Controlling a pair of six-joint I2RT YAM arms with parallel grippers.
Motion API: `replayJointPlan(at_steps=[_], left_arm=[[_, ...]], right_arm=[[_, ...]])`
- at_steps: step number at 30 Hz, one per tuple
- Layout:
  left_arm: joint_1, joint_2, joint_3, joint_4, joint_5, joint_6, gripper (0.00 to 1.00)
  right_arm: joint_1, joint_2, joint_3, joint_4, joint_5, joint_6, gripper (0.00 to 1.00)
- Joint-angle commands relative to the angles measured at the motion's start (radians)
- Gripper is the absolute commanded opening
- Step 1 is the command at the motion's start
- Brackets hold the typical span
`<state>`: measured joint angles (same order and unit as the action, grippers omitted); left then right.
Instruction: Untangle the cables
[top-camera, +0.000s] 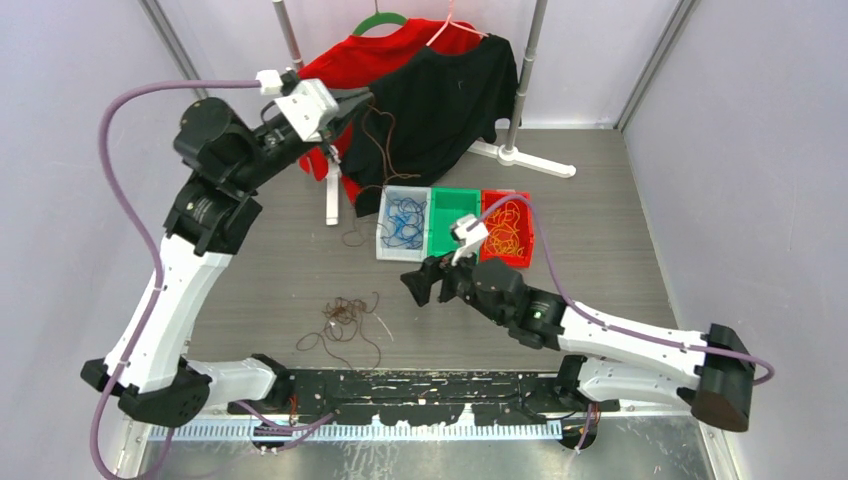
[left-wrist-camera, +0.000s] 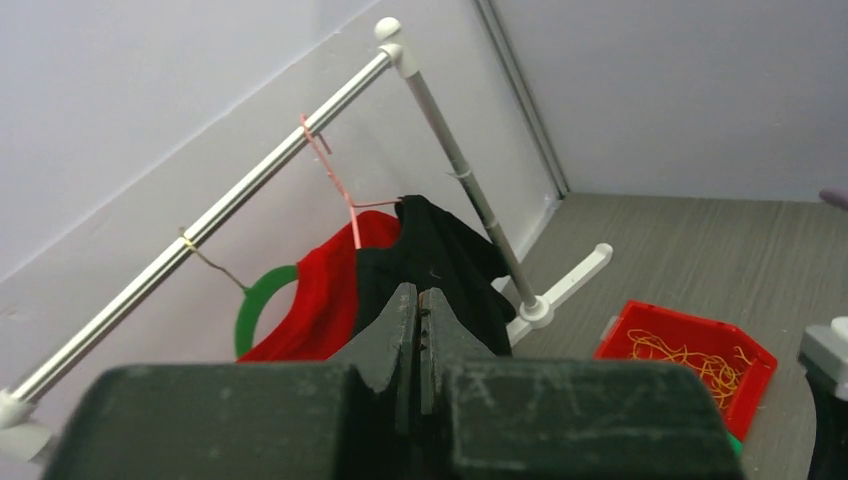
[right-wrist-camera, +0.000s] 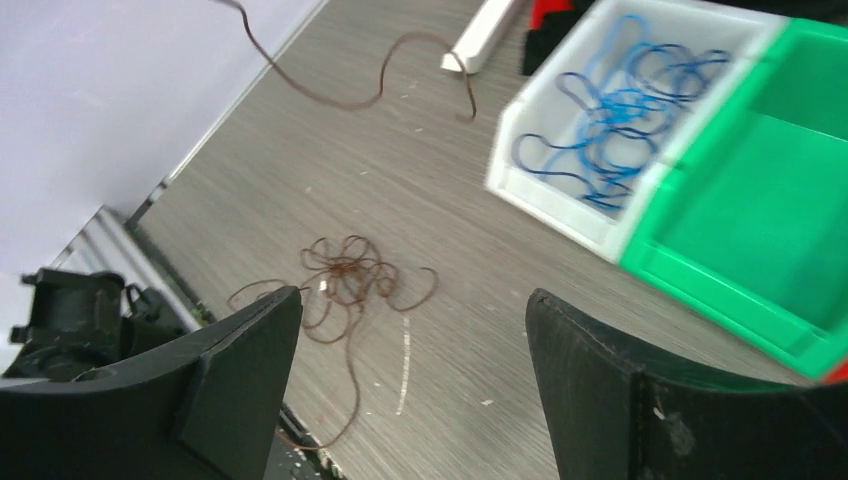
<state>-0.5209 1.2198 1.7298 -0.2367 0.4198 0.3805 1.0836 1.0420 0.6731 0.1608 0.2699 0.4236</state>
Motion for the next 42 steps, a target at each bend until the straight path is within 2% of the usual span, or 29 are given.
replayJointPlan(at_steps=[1, 5, 16, 28, 36, 42], left_arm=[[-0.041, 0.041, 0.047, 0.066, 0.004, 0.032, 0.00], [-0.089, 0.113, 0.046, 0.075, -0.014, 0.064, 0.00], [-0.202, 0.262, 0.080, 0.115, -0.086, 0.178, 0.00], [-0.267, 0.377, 0.099, 0.212, -0.234, 0.287, 0.00], [-0.318, 0.447, 0.100, 0.235, -0.401, 0.372, 0.00], [-0.323, 0.483, 0.118, 0.256, -0.441, 0.382, 0.00]], right_arm=[[0.000, -0.120, -0.051, -0.076, 0.239, 0.051, 0.87], [-0.003, -0.197, -0.069, -0.139, 0.395, 0.073, 0.86], [-0.021, -0.327, -0.115, -0.263, 0.557, 0.135, 0.86], [-0.029, -0.403, -0.154, -0.289, 0.582, 0.142, 0.86], [-0.031, -0.435, -0.158, -0.318, 0.620, 0.153, 0.87], [-0.034, -0.454, -0.172, -0.327, 0.635, 0.166, 0.87]])
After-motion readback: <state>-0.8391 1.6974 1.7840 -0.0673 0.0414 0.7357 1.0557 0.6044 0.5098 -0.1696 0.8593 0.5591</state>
